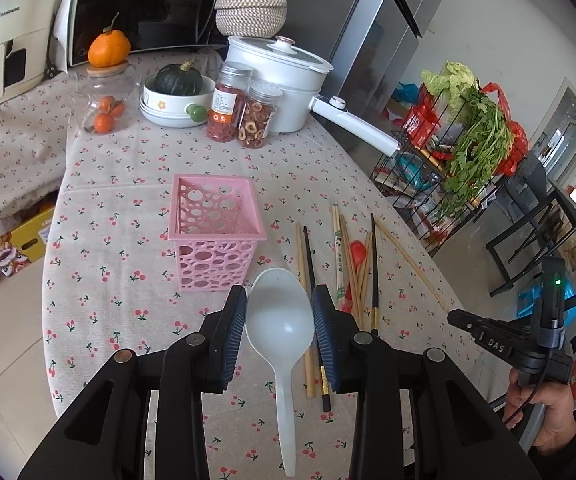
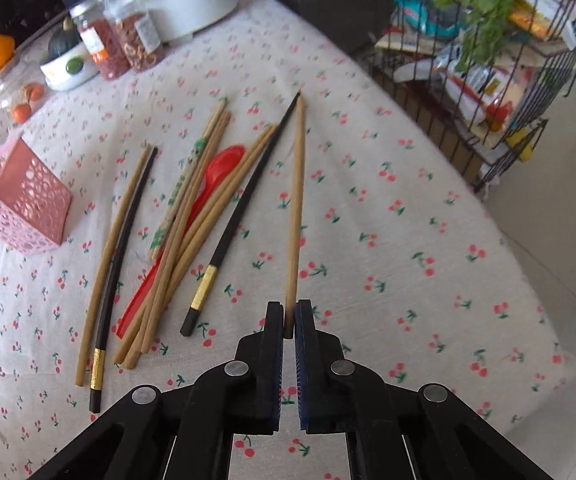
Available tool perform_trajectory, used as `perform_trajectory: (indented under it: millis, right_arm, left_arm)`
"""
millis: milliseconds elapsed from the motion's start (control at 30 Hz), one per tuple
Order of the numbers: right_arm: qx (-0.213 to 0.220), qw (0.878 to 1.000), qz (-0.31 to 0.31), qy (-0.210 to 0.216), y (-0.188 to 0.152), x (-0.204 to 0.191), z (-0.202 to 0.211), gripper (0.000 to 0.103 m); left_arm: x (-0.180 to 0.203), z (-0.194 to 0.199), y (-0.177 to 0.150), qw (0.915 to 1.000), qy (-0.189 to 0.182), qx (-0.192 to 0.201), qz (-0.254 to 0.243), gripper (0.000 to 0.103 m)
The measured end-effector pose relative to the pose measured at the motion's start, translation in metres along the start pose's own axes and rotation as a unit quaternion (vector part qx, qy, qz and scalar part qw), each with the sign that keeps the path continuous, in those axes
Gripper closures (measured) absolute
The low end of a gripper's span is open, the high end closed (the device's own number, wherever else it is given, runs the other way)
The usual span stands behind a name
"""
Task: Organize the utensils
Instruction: 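Close the right tool on a plain wooden chopstick from the pile, then carry the spoon with the left tool into the pink basket while the right tool drops its chopstick in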
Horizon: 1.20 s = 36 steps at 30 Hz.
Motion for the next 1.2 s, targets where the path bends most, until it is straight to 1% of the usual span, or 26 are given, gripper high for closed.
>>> perform_trajectory:
  millis: [133,200,300,433,567,667,733,800,967,1067,1200]
  right_arm:
    - [0.061,0.998,-0.007,0.016,0.013,0.006,0.044,0.100]
    - [0.084,0.996,-0.006,0.027,0.018,0.005,0.062,0.100]
    - [0.111,0.993,0.002,0.038,0.029,-0.002,0.083,0.100]
    - [0.134,0.990,0.007,0.050,0.044,-0.012,0.101,0.100]
    - [0.168,0.984,0.020,0.055,0.056,-0.025,0.112,0.100]
    - [0.185,0.980,0.028,0.062,0.066,-0.034,0.117,0.100]
    - [0.198,0.977,0.035,0.071,0.070,-0.040,0.122,0.100]
    - [0.211,0.973,0.042,0.080,0.074,-0.048,0.129,0.100]
    - [0.223,0.967,0.049,0.112,0.083,-0.065,0.143,0.100]
    - [0.227,0.963,0.054,0.134,0.088,-0.076,0.151,0.100]
    - [0.228,0.957,0.065,0.166,0.094,-0.095,0.161,0.100]
  left_arm:
    - [0.003,0.002,0.001,1.0000,0.002,0.004,-0.004,0.067]
    - [0.005,0.005,0.001,1.0000,0.003,0.007,-0.006,0.067]
    - [0.007,0.009,0.003,0.9999,0.004,0.012,-0.007,0.067]
    - [0.003,0.017,0.005,0.9997,0.009,0.023,-0.003,0.067]
    - [-0.002,0.031,0.012,0.9986,0.009,0.052,0.005,0.067]
    - [-0.006,0.049,0.021,0.9961,0.009,0.088,0.005,0.067]
    - [-0.007,0.063,0.029,0.9928,0.016,0.119,-0.001,0.067]
    - [-0.009,0.077,0.038,0.9877,0.029,0.153,-0.011,0.067]
    - [-0.016,0.098,0.057,0.9708,0.068,0.228,-0.032,0.067]
    - [-0.024,0.098,0.066,0.9609,0.082,0.262,-0.033,0.067]
    - [-0.038,0.087,0.077,0.9522,0.089,0.292,-0.016,0.067]
Point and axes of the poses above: each gripper's, at about its wrist camera, not at the fingertips, and z roughly against the way its jaws point, x to its right, y to its top, the point moved 3 cm from there along -z, roughly the way its jaws point, and after that the axes turned 13 degrees about -z, right-handed, at the moved point
